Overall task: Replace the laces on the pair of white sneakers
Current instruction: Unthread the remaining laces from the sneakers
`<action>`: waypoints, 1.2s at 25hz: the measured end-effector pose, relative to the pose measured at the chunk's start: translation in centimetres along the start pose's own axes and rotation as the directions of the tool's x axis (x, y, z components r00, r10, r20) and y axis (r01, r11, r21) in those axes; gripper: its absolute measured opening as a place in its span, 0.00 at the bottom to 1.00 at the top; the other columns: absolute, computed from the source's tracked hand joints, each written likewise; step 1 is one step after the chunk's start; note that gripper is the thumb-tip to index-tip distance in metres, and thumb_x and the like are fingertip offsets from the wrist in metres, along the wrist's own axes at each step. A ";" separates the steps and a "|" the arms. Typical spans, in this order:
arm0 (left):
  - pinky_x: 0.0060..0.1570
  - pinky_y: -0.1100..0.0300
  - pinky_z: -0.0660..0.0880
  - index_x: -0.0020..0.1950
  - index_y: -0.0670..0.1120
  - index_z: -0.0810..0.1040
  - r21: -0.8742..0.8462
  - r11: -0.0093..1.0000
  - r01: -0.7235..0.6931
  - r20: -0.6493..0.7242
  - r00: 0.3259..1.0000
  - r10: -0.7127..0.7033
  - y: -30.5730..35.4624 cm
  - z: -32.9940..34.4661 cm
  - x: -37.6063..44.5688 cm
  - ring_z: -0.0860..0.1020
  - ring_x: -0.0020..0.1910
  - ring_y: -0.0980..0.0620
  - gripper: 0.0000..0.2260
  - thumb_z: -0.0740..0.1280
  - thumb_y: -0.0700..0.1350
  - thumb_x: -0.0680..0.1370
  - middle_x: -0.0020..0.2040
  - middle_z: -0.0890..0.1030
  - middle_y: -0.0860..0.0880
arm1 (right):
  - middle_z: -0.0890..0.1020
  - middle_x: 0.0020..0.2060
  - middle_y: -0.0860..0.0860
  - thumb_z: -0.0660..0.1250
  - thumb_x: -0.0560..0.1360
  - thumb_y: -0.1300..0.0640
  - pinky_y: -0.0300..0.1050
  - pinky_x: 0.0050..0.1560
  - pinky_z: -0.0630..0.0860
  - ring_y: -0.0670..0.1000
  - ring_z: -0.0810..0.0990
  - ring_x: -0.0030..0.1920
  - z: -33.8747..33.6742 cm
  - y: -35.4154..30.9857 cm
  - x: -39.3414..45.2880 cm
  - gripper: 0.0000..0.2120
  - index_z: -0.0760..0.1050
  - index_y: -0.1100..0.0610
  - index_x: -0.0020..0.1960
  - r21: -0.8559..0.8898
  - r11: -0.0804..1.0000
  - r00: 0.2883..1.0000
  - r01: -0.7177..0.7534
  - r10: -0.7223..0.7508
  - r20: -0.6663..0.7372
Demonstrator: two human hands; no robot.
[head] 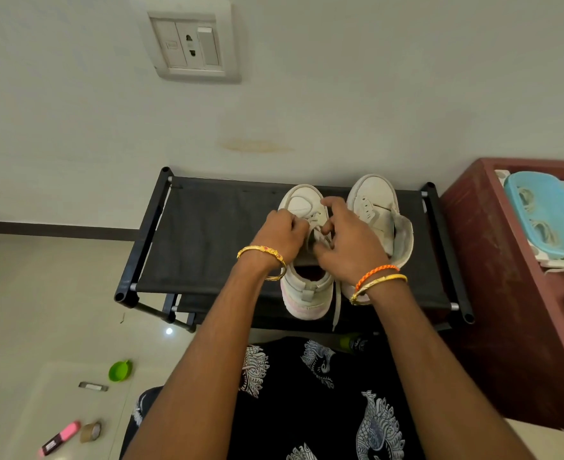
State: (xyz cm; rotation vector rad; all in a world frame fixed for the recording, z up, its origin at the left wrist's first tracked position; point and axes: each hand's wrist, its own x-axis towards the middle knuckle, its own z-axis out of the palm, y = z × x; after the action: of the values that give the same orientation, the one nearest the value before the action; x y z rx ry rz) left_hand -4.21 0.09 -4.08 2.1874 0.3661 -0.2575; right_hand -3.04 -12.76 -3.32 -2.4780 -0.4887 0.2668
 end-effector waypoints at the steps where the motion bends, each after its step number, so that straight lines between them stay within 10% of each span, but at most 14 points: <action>1: 0.37 0.61 0.69 0.40 0.44 0.68 0.022 1.000 0.003 0.006 1.000 -0.003 0.0 0.1 0.1 0.68 0.36 0.52 0.11 0.55 0.45 0.81 0.50 0.68 0.43 | 0.76 0.50 0.53 0.67 0.71 0.60 0.43 0.42 0.70 0.50 0.74 0.44 0.1 0.0 0.2 0.29 0.62 0.54 0.69 -0.012 1.000 1.000 -0.001 0.001 -0.012; 5: 0.44 0.58 0.75 0.48 0.43 0.68 0.117 0.993 -0.004 -0.014 1.000 0.006 0.0 0.6 0.2 0.70 0.38 0.52 0.10 0.53 0.47 0.82 0.56 0.63 0.45 | 0.76 0.51 0.53 0.69 0.71 0.61 0.43 0.44 0.71 0.49 0.73 0.44 -0.1 0.1 0.6 0.28 0.64 0.54 0.68 0.005 0.999 0.999 -0.031 0.031 0.019; 9: 0.36 0.66 0.74 0.37 0.43 0.70 -0.266 0.959 0.099 -0.029 0.993 -0.111 0.8 -0.1 0.3 0.70 0.35 0.53 0.14 0.53 0.41 0.81 0.41 0.71 0.47 | 0.75 0.45 0.49 0.71 0.72 0.59 0.42 0.45 0.75 0.48 0.75 0.41 -0.6 0.2 0.6 0.28 0.63 0.53 0.68 0.159 0.984 0.993 -0.085 0.071 0.092; 14: 0.46 0.55 0.69 0.29 0.45 0.64 -0.899 0.421 0.121 -0.031 0.941 -0.337 1.1 -2.8 -0.2 0.73 0.41 0.49 0.12 0.53 0.33 0.71 0.36 0.74 0.48 | 0.74 0.47 0.49 0.69 0.74 0.61 0.32 0.40 0.71 0.43 0.73 0.38 -1.6 0.6 0.7 0.27 0.62 0.53 0.69 0.273 0.952 0.980 -0.139 0.093 0.175; 20: 0.57 0.55 0.70 0.40 0.48 0.76 -0.972 -0.050 -0.230 -0.182 0.867 -0.464 -2.2 -6.4 -0.4 0.77 0.53 0.51 0.13 0.55 0.36 0.74 0.49 0.79 0.50 | 0.74 0.46 0.50 0.70 0.72 0.59 0.40 0.44 0.69 0.49 0.74 0.42 -0.9 0.3 0.8 0.22 0.69 0.56 0.64 0.079 0.991 0.990 -0.107 0.098 0.102; 26: 0.60 0.52 0.68 0.54 0.46 0.78 -0.969 0.086 -0.231 -0.239 0.797 -0.554 -3.4 -6.9 -0.1 0.71 0.64 0.50 0.16 0.54 0.35 0.76 0.54 0.74 0.50 | 0.75 0.42 0.51 0.69 0.73 0.55 0.34 0.35 0.66 0.44 0.71 0.37 0.3 -0.8 1.4 0.07 0.76 0.56 0.48 0.247 0.960 0.991 -0.134 0.133 0.020; 30: 0.54 0.53 0.70 0.72 0.44 0.65 -0.947 0.304 -0.102 -0.278 0.735 -0.618 -3.9 -7.0 0.8 0.71 0.50 0.54 0.25 0.57 0.34 0.74 0.55 0.72 0.50 | 0.72 0.30 0.52 0.65 0.73 0.62 0.41 0.32 0.68 0.48 0.70 0.32 -0.9 -1.5 2.7 0.09 0.73 0.57 0.34 0.688 0.669 0.950 -0.282 0.295 0.102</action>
State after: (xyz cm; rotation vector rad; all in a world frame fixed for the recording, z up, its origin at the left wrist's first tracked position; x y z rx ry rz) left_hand -4.44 8.13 -3.09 0.8995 1.0049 0.4602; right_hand -0.73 -10.98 -1.91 -1.7802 0.0447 0.4607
